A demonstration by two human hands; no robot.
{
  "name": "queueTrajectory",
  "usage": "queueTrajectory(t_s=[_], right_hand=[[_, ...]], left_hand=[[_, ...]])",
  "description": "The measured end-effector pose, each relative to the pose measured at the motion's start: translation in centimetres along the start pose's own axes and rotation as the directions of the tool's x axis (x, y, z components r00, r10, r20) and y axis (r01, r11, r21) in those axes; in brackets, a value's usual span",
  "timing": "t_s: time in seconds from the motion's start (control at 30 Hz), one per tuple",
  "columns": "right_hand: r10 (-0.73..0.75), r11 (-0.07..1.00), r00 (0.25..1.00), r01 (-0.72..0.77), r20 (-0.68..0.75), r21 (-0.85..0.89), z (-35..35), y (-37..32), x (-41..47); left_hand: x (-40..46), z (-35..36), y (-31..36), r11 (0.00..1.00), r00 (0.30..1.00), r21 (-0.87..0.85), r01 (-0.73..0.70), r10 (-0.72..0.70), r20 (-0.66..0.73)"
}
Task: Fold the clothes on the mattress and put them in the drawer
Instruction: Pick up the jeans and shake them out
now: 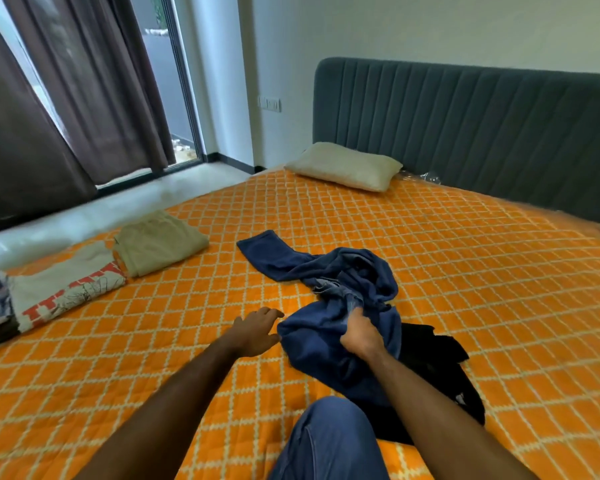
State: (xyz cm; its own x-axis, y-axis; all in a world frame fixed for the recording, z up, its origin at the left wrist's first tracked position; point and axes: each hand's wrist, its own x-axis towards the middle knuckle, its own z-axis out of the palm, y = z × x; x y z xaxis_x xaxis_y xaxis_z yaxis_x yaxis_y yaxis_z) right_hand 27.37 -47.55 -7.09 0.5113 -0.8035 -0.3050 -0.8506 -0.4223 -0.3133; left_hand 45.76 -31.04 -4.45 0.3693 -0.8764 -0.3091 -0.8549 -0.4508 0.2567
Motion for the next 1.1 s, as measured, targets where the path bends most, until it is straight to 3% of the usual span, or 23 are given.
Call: queueTrajectory(t_s=[0.1, 0.2, 0.3, 0.33, 0.43, 0.57, 0.73, 0.8, 0.87, 0.93, 1.0, 1.1], right_hand=[[-0.027, 0.995, 0.998, 0.021, 0.063, 0.096, -2.0, 0.1, 0.8], [-0.165, 0.905, 0.952, 0.042, 0.258, 0.423, -2.0, -0.1, 0.0], [-0.223, 0.78, 0.848, -0.14, 0.48, 0.61, -0.2, 0.2, -1.3], [-0.203, 0.786, 0.86, -0.143, 0.469, 0.601, 0.2, 0.4, -1.5], [-0.021, 0.852, 0.986, -0.07, 0.166, 0.518, 1.2, 1.4, 0.2], [0.194, 0.812, 0.981, -0.166, 0.01, 0.56, 1.3, 1.4, 2.3], [0.163, 0.966, 0.986, -0.151, -0.039, 0.211, 0.4, 1.7, 4.7], [0.123, 0.956, 0.991, -0.106, -0.045, 0.274, 0.5, 2.5, 6.2], [0.031, 0.885, 0.999, -0.011, -0.036, 0.465, 0.1, 2.2, 7.3], [-0.094, 0.775, 0.994, 0.111, -0.06, 0.622, -1.5, 0.9, 6.4], [-0.177, 0.67, 0.981, 0.175, -0.074, 0.721, -3.4, -0.6, 5.1], [-0.279, 0.495, 0.947, 0.283, -0.158, 0.821, -5.6, -2.7, 3.7]], left_hand=[[-0.4, -0.2, 1.4, 1.0, 1.0, -0.007, -0.014, 0.014, -0.003], [-0.2, 0.0, 2.0, 0.996, 0.999, -0.074, -0.041, 0.04, -0.021], [0.2, 0.7, 2.7, 0.991, 0.995, -0.09, -0.102, 0.101, -0.006], [0.3, 1.0, 2.9, 0.99, 0.992, -0.065, -0.122, 0.123, 0.01], [0.7, 2.6, 3.2, 0.984, 0.982, 0.078, -0.161, 0.152, 0.116], [1.4, 5.4, 2.7, 0.951, 0.957, 0.231, -0.205, 0.146, 0.249], [2.3, 6.3, 1.8, 0.947, 0.957, 0.218, -0.234, 0.185, 0.222], [2.2, 5.7, 2.3, 0.952, 0.952, 0.188, -0.242, 0.196, 0.233], [2.4, 4.8, 2.4, 0.974, 0.944, 0.031, -0.226, 0.211, 0.253], [2.6, 3.8, 2.2, 0.966, 0.97, -0.197, -0.167, 0.196, 0.142], [2.7, 2.4, 2.3, 0.903, 0.989, -0.406, -0.138, 0.108, -0.098], [1.9, -1.2, 3.8, 0.729, 0.908, -0.623, -0.286, -0.003, -0.419]])
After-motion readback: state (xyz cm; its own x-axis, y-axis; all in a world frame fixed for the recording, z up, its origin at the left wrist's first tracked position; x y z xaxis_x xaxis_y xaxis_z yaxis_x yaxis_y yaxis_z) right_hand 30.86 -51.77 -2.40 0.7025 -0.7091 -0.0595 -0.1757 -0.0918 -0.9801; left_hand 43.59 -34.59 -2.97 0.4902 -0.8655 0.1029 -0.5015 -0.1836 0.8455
